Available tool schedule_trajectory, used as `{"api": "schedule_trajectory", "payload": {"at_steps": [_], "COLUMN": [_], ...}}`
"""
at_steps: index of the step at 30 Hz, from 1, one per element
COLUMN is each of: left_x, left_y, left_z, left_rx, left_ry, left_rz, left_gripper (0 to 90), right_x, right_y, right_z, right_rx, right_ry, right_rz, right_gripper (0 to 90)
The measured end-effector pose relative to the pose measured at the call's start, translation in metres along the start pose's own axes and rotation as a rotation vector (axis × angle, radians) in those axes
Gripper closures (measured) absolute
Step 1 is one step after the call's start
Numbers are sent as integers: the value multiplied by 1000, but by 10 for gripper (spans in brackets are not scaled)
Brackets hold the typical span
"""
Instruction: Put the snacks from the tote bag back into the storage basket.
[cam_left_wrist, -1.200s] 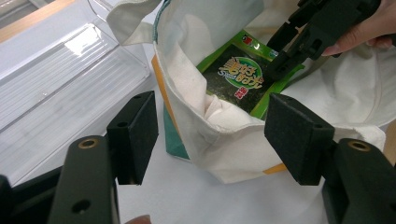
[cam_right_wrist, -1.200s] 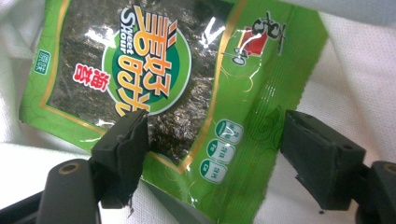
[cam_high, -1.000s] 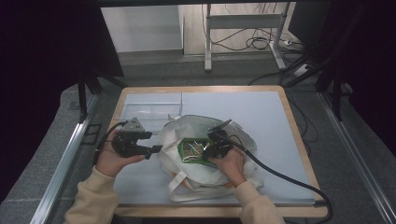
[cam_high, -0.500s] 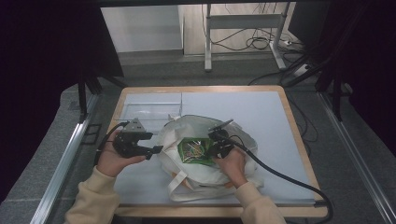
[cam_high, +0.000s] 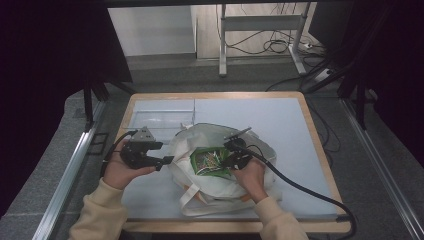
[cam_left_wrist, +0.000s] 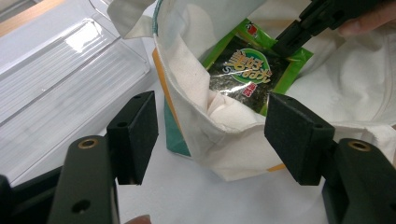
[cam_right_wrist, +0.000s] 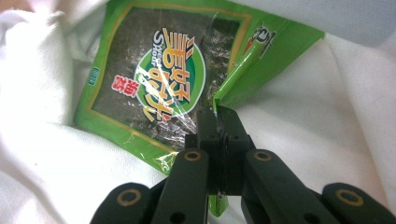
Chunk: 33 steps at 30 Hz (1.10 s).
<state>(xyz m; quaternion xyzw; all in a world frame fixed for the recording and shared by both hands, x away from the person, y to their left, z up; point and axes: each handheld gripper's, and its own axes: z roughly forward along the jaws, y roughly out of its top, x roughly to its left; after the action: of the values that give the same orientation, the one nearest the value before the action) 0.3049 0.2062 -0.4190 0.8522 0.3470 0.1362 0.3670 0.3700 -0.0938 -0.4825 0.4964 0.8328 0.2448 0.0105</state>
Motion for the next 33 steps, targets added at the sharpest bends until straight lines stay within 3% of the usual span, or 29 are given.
{"api": "schedule_trajectory", "payload": {"at_steps": [17,33], "left_x": [1,0], "left_y": [-1,-1], "left_z": [-1,1], "left_rx": [-2,4], "left_ry": [-1,0], "left_rz": [-1,-3], "left_gripper": [349,349], "right_x": [1,-2], "right_y": [-9,-13], "right_z": [-33,-75], "right_rx": [-38,-130], "right_ry": [-23,-28], "right_rz": [-44,-99], "right_gripper": [894,895]}}
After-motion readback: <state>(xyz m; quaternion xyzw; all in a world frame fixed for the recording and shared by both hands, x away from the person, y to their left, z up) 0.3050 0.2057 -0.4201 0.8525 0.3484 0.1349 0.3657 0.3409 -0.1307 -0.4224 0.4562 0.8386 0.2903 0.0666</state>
